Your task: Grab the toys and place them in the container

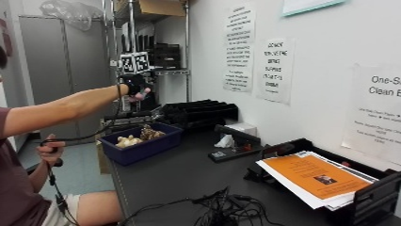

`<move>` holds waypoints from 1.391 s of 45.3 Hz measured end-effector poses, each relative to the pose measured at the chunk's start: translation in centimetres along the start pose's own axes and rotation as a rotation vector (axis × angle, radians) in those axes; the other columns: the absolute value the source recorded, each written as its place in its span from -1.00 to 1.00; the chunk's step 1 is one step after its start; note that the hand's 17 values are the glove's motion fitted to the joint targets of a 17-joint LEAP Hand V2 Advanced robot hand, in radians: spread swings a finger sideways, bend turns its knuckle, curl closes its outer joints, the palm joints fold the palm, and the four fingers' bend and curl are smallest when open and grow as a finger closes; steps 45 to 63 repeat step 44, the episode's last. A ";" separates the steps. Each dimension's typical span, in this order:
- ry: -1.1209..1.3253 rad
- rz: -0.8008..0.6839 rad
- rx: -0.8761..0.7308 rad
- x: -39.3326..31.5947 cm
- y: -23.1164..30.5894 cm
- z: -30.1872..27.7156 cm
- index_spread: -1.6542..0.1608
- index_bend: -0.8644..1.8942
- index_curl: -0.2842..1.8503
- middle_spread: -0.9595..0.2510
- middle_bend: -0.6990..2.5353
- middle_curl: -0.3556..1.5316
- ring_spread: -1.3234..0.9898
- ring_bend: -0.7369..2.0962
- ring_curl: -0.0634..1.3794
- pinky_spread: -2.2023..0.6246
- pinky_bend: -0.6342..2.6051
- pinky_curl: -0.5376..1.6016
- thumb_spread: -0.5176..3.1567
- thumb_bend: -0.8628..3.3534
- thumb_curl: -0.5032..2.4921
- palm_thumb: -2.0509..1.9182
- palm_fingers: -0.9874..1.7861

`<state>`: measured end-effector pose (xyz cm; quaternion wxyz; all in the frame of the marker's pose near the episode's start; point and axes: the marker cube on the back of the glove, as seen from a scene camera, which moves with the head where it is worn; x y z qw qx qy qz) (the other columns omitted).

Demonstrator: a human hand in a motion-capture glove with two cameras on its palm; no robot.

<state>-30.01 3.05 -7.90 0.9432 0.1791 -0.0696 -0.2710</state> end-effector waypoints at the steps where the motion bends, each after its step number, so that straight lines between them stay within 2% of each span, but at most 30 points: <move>1: -0.002 -0.013 0.001 -1.2 -0.1 0.1 0.51 0.21 0.19 0.22 0.26 0.28 -0.19 0.47 0.07 0.34 0.04 -0.01 -0.33 -0.59 -0.11 0.33 0.46; 10: 0.045 -0.062 -0.058 -8.7 -0.7 1.1 0.51 0.17 0.24 0.22 0.26 0.28 -0.19 0.47 0.06 0.33 0.04 0.00 -0.33 -0.60 -0.09 0.32 0.45; 13: 0.079 -0.045 -0.142 -9.2 -0.3 1.3 0.51 0.15 0.25 0.22 0.24 0.28 -0.19 0.47 0.06 0.33 0.04 0.00 -0.33 -0.60 -0.09 0.31 0.42; 16: 0.092 -0.012 -0.291 -8.1 0.9 1.6 0.51 0.09 0.25 0.21 0.21 0.26 -0.18 0.47 0.05 0.33 0.05 0.01 -0.31 -0.61 -0.10 0.28 0.35; 18: 0.099 0.014 -0.418 -7.7 1.4 2.0 0.52 0.00 0.23 0.21 0.12 0.22 -0.17 0.39 0.01 0.34 0.05 0.00 -0.23 -0.66 -0.15 0.17 0.09; 19: 0.108 0.031 -0.484 -8.2 1.2 2.3 0.53 -0.08 0.20 0.22 0.03 0.17 -0.15 0.36 0.02 0.36 0.09 0.04 -0.22 -0.67 -0.17 0.12 -0.16; 21: 0.129 0.069 -0.601 -9.9 0.0 2.9 0.54 -0.15 0.18 0.25 -0.07 0.12 -0.10 0.33 0.04 0.40 0.16 0.08 -0.18 -0.65 -0.21 0.08 -0.35; 23: 0.138 0.091 -0.676 -11.0 -0.8 3.3 0.54 -0.26 0.09 0.32 -0.22 0.03 -0.04 0.20 -0.06 0.45 0.21 0.06 -0.17 -0.65 -0.25 0.03 -0.62; 25: 0.125 0.100 -0.699 -11.0 -0.8 3.5 0.56 -0.34 -0.01 0.40 -0.31 -0.04 0.01 0.11 -0.15 0.48 0.23 0.02 -0.16 -0.65 -0.27 -0.01 -0.65; 27: 0.083 0.114 -0.657 -10.7 -0.7 3.5 0.57 -0.38 -0.09 0.44 -0.37 -0.08 0.04 0.04 -0.22 0.50 0.24 0.00 -0.16 -0.64 -0.29 -0.02 -0.65; 31: -0.069 0.165 -0.433 -8.7 0.0 3.3 0.59 -0.38 -0.20 0.51 -0.44 -0.13 0.10 -0.04 -0.31 0.54 0.22 -0.02 -0.15 -0.64 -0.33 -0.03 -0.60; 35: -0.077 0.155 -0.345 -8.3 0.2 2.9 0.61 -0.36 -0.27 0.55 -0.46 -0.16 0.14 -0.10 -0.37 0.57 0.16 -0.05 -0.14 -0.63 -0.36 -0.02 -0.58; 40: 0.080 0.058 -0.453 -8.4 1.1 2.2 0.63 -0.33 -0.33 0.58 -0.47 -0.18 0.17 -0.16 -0.41 0.59 0.08 -0.10 -0.14 -0.63 -0.40 -0.02 -0.54; 44: 0.120 -0.025 -0.442 -7.3 2.2 1.7 0.63 -0.32 -0.36 0.59 -0.48 -0.20 0.18 -0.20 -0.43 0.59 0.03 -0.12 -0.13 -0.63 -0.42 -0.02 -0.51; 63: 0.120 -0.025 -0.442 -7.3 2.2 1.7 0.63 -0.32 -0.36 0.59 -0.48 -0.20 0.18 -0.20 -0.43 0.59 0.03 -0.12 -0.13 -0.63 -0.42 -0.02 -0.51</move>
